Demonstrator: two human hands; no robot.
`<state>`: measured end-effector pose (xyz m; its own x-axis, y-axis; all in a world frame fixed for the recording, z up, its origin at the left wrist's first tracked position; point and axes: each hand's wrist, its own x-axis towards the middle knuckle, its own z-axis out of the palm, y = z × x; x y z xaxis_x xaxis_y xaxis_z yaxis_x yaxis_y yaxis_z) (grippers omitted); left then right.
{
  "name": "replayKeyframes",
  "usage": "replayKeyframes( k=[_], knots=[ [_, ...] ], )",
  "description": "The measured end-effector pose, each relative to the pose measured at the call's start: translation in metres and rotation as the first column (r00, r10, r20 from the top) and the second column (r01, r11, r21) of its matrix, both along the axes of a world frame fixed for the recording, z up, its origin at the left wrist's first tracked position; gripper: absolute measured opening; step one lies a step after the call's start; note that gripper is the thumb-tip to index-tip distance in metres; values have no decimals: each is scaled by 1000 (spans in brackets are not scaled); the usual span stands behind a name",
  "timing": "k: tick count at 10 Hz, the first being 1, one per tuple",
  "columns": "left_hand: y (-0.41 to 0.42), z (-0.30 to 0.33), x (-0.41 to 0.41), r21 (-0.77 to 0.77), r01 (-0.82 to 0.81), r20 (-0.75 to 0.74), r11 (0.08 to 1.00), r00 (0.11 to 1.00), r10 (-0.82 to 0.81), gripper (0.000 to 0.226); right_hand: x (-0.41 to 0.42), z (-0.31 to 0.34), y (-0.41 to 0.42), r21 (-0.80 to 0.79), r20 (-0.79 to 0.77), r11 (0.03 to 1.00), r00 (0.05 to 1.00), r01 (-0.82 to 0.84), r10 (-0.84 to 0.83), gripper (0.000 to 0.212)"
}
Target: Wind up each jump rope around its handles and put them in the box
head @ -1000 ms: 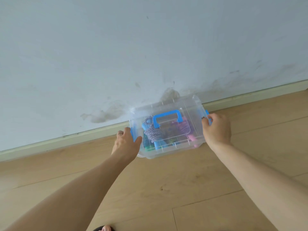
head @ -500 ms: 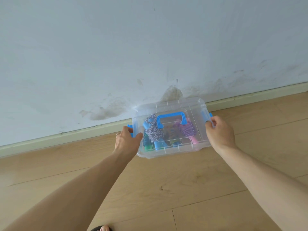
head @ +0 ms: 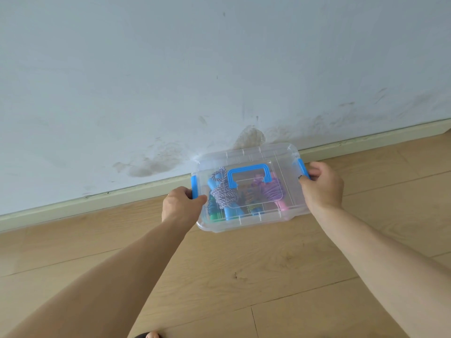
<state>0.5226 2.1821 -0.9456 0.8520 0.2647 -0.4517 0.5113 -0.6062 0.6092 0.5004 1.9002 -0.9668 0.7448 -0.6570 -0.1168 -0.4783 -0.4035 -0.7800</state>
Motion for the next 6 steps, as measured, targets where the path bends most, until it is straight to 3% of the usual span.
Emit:
replayKeyframes(
  k=[1,4,5,6],
  knots=[
    [-5,-1,-1,104,54,26,993,998,-57,17,5,1,4,-59,13,998,1000,-18,18,28],
    [-8,-5,7,95,65,21,993,997,-68,17,12,1,4,-175,-18,981,996,-85,83,26],
    [-5,-6,7,60,89,-6,994,996,-89,20,17,1,0,-143,-67,979,989,-143,135,35],
    [3,3,11,92,188,-69,978,981,-183,36,16,11,-6,-79,-175,970,961,-230,214,45]
  ],
)
